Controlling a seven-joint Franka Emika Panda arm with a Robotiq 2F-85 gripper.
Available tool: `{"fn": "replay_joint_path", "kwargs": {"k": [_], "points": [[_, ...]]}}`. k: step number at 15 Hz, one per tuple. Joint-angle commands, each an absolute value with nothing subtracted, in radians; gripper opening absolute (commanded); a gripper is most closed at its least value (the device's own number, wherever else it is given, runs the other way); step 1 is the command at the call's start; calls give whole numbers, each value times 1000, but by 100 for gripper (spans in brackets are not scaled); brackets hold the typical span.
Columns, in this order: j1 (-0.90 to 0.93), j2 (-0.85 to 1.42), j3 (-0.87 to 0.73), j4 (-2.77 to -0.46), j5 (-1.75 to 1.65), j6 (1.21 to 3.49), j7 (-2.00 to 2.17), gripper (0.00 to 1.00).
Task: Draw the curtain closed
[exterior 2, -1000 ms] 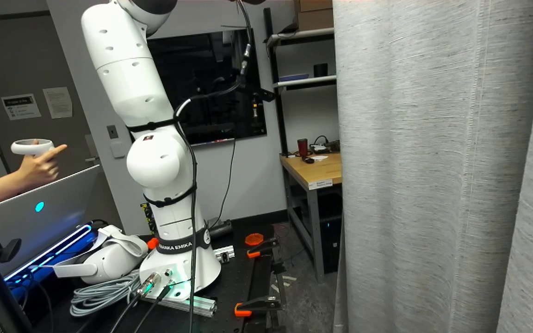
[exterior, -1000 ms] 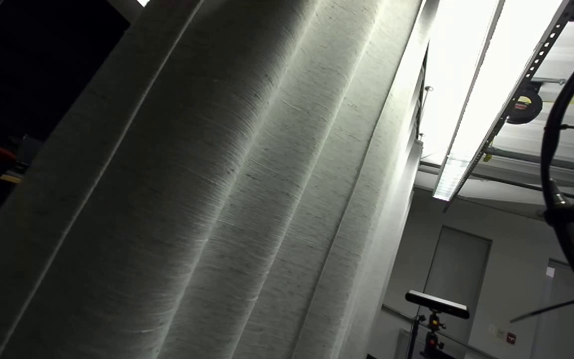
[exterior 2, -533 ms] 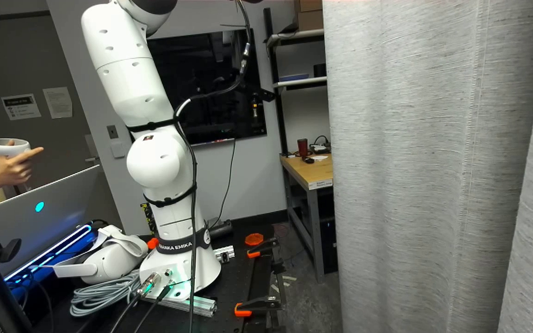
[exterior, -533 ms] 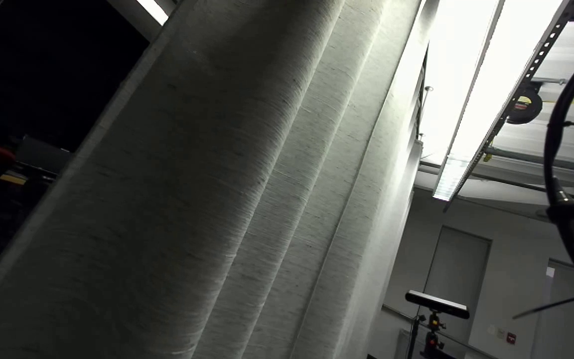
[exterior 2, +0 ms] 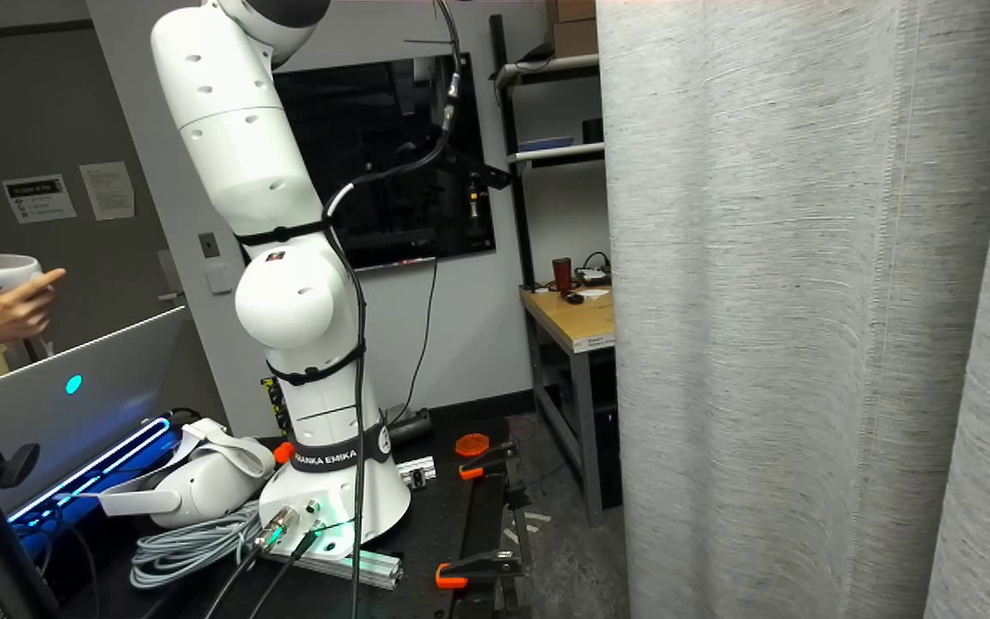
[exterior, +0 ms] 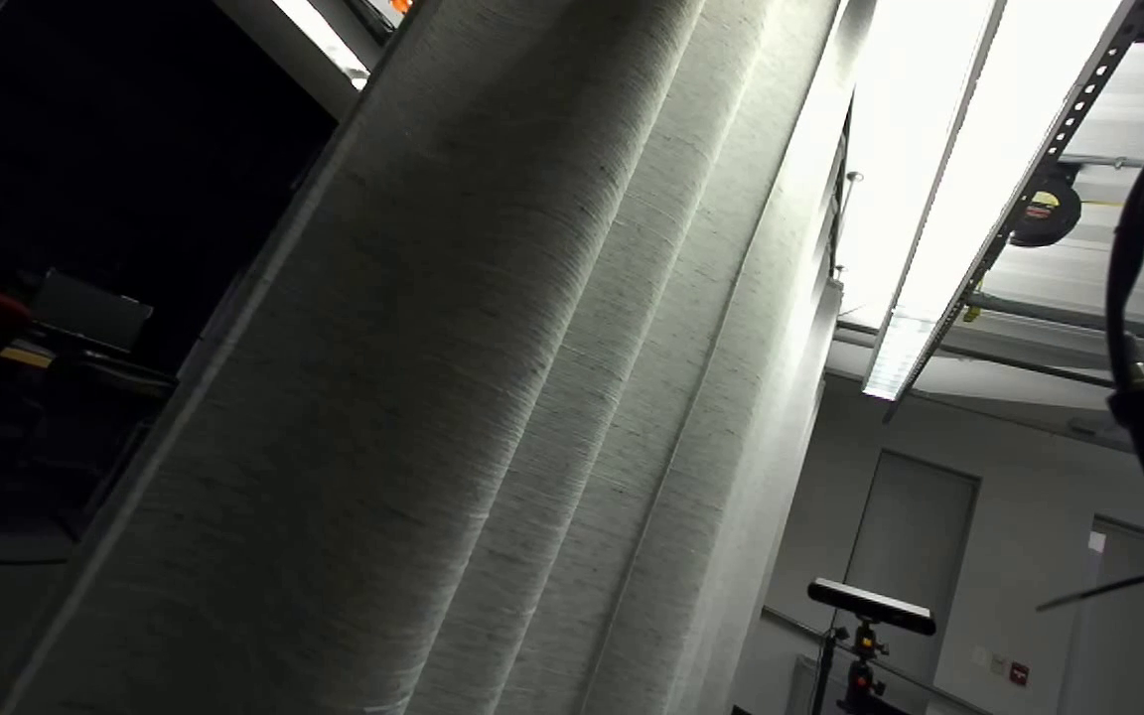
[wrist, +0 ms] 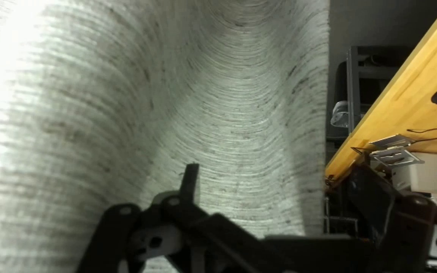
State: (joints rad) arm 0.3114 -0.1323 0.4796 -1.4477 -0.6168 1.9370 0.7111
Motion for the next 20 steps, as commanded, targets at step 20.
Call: {"fn": "replay_joint_path", "kwargs": {"k": [20], "points": [[413,16,549,-1318,-725,1623,935,95]]}}
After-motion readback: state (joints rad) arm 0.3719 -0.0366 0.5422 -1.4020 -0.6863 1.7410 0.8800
